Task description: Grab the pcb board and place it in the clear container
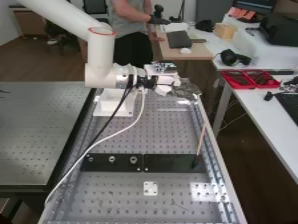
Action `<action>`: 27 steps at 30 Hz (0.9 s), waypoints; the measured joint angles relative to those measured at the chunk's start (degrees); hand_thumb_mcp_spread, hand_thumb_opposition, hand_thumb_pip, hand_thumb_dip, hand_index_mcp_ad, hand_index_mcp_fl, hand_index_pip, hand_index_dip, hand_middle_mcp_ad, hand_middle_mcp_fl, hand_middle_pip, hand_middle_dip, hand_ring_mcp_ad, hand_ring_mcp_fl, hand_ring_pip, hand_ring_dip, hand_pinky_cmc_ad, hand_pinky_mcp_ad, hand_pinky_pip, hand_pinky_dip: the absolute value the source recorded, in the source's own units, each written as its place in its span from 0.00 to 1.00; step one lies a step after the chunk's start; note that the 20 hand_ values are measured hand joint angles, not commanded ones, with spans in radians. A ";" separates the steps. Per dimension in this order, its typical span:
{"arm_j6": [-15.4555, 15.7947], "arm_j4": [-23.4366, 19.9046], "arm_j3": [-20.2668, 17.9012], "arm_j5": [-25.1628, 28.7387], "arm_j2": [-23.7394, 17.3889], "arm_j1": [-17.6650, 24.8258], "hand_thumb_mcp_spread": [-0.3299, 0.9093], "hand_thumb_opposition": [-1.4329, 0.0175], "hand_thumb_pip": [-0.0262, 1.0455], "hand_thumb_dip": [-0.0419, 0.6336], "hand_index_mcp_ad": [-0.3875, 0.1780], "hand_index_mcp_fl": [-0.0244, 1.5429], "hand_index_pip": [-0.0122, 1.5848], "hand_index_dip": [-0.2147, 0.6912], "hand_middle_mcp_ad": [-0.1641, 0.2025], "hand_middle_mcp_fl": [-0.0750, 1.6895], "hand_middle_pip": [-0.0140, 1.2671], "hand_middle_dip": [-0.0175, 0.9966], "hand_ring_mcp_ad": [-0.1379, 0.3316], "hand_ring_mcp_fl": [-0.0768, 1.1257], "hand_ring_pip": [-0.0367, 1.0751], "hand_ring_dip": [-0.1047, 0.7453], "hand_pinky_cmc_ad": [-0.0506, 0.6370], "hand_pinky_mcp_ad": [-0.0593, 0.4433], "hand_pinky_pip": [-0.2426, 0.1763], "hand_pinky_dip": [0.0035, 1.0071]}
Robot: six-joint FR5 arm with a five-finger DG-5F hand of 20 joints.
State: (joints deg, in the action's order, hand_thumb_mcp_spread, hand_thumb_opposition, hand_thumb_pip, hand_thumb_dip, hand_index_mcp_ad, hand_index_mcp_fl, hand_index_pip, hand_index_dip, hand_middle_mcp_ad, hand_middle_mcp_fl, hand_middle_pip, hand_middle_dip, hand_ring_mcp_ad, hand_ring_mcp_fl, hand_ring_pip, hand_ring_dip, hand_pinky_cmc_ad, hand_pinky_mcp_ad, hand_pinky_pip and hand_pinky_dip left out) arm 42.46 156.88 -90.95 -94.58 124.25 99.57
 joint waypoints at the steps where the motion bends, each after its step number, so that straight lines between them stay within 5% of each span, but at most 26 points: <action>1: 0.01 -0.03 -0.03 0.00 0.00 -0.01 0.60 0.37 0.71 0.45 0.45 0.06 0.85 0.26 0.69 0.05 0.12 0.15 0.59 0.06 0.12 0.14 0.50 0.44 0.43 0.37; 27: -1.43 -2.93 -2.00 0.46 -1.96 -0.38 0.58 0.38 0.71 0.45 0.45 0.06 0.88 0.25 0.69 0.05 0.12 0.15 0.59 0.06 0.11 0.14 0.50 0.45 0.43 0.43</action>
State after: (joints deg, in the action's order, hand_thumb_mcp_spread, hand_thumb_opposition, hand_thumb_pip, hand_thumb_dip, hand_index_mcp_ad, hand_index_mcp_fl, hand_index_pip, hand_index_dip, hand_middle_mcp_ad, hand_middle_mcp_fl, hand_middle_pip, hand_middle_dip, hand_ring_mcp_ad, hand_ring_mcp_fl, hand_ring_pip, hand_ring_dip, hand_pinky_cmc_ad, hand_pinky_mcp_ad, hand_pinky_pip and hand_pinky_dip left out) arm 41.04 153.95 -92.95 -94.11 122.29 99.20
